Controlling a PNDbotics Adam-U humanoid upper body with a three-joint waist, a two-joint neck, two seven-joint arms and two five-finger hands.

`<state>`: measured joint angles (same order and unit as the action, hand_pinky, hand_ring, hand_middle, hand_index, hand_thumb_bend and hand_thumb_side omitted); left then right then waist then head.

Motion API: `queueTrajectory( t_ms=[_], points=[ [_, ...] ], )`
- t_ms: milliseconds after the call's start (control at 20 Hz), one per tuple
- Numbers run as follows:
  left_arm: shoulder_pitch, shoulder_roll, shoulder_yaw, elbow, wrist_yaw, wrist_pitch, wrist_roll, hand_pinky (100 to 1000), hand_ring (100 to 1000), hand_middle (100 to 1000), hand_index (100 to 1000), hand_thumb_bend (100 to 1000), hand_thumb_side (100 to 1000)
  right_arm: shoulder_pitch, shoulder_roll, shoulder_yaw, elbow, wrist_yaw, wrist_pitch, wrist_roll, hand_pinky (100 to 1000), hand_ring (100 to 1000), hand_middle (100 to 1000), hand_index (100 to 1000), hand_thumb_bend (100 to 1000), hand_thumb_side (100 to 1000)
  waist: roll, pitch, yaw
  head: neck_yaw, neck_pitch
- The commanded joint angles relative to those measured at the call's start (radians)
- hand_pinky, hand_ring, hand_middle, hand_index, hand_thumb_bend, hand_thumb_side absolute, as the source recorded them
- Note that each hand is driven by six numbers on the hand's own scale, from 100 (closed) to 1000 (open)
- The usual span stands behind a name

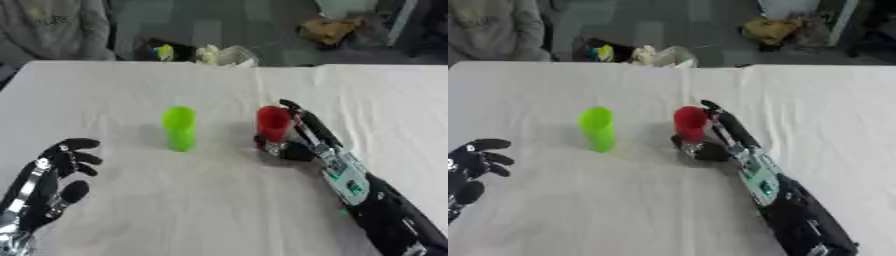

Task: Pour the contents of one cup into another cup.

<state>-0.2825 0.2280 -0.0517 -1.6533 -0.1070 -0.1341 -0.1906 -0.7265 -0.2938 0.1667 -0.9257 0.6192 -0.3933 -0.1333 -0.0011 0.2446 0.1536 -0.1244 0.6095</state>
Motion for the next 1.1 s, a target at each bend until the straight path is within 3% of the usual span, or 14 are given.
queueTrajectory(
  t_ms=[50,400,700,900,1050,1100],
  points=[
    [-0.015,0.004,-0.004,-0.018,0.005,-0.001,-0.004,572,640,732,767,966,743,-0.022,0.002,-0.006,0.004,-0.004,0.001,-0.006,933,1000,454,759,465,715,0.006,-0.012,0.004,-0.002,-0.01],
    [-0.015,0.003,-0.007,-0.017,0.006,-0.001,-0.007,572,640,732,767,965,743,-0.034,0.012,-0.005,0.005,-0.021,0.003,-0.008,926,1000,411,732,436,702,0.007,-0.013,0.006,-0.004,-0.009],
    [-0.015,0.002,-0.007,-0.017,0.007,-0.001,-0.007,572,640,732,767,964,745,-0.034,0.015,-0.002,-0.005,-0.039,0.003,-0.014,913,985,268,636,354,652,0.005,-0.013,0.006,-0.003,-0.008],
    [-0.015,0.002,-0.006,-0.016,0.008,-0.001,-0.006,571,639,732,767,963,746,-0.03,0.014,-0.003,-0.006,-0.053,0.007,-0.018,905,957,186,559,253,565,0.003,-0.014,0.004,0.0,-0.007],
    [-0.015,0.002,-0.005,-0.016,0.008,-0.001,-0.006,571,639,732,767,962,747,-0.028,0.013,-0.003,-0.011,-0.065,0.016,-0.018,900,946,158,527,100,431,0.002,-0.015,0.002,0.001,-0.007],
    [-0.014,0.002,-0.005,-0.016,0.008,0.0,-0.006,571,639,732,767,961,747,-0.027,0.013,-0.003,-0.013,-0.07,0.02,-0.018,900,945,155,523,100,390,0.002,-0.015,0.002,0.001,-0.007]
  ],
)
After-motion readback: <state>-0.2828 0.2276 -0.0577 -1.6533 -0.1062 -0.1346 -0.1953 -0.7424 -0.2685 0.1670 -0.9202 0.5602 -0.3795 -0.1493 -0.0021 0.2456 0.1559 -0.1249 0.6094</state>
